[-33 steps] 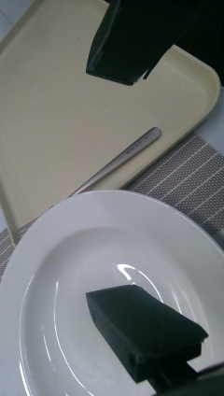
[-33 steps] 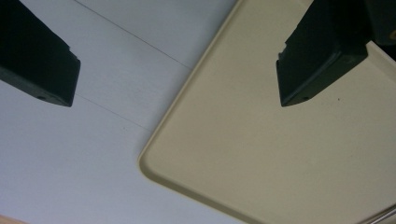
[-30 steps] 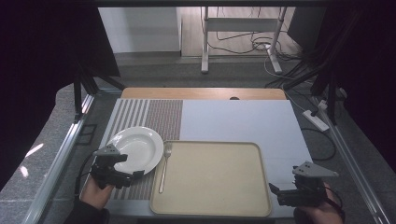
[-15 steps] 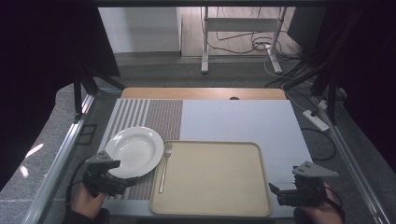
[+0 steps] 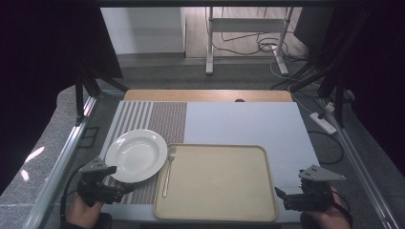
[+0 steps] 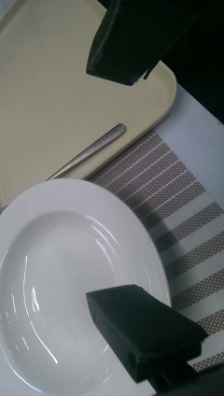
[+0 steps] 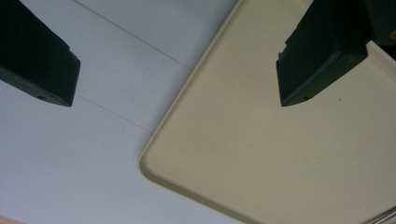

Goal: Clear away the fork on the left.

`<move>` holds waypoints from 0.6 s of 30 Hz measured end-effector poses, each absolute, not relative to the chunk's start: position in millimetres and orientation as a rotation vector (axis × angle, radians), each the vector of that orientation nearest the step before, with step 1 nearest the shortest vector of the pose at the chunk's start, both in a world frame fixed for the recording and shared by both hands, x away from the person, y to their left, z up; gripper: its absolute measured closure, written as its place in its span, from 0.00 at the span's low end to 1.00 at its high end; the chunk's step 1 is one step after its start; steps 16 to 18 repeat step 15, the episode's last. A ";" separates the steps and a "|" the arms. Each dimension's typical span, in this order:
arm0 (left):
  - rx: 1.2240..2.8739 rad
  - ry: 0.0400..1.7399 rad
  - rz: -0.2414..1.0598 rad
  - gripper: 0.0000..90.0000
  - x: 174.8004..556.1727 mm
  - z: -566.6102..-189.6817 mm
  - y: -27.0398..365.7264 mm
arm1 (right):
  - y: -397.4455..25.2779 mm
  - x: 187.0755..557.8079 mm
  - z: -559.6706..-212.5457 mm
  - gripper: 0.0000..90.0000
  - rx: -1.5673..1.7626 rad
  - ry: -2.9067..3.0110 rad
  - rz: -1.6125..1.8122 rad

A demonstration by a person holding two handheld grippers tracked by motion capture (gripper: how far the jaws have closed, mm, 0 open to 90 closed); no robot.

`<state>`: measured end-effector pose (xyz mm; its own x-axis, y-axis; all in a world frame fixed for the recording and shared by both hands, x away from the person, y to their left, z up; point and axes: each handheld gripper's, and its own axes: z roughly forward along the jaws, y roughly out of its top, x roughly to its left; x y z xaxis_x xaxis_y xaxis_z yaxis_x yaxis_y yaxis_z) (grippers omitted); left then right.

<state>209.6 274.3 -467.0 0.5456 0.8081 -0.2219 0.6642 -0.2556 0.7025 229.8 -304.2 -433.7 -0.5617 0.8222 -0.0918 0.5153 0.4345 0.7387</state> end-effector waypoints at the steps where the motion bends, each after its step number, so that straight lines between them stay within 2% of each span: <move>1: 1.995 1.189 0.235 0.00 208.8 -467.0 274.7 | -304.2 229.9 -433.6 0.00 1.128 2.250 0.931; 18: 1.964 1.188 0.246 0.00 200.9 -465.4 280.7 | -303.7 230.0 -434.0 0.00 1.124 2.253 0.923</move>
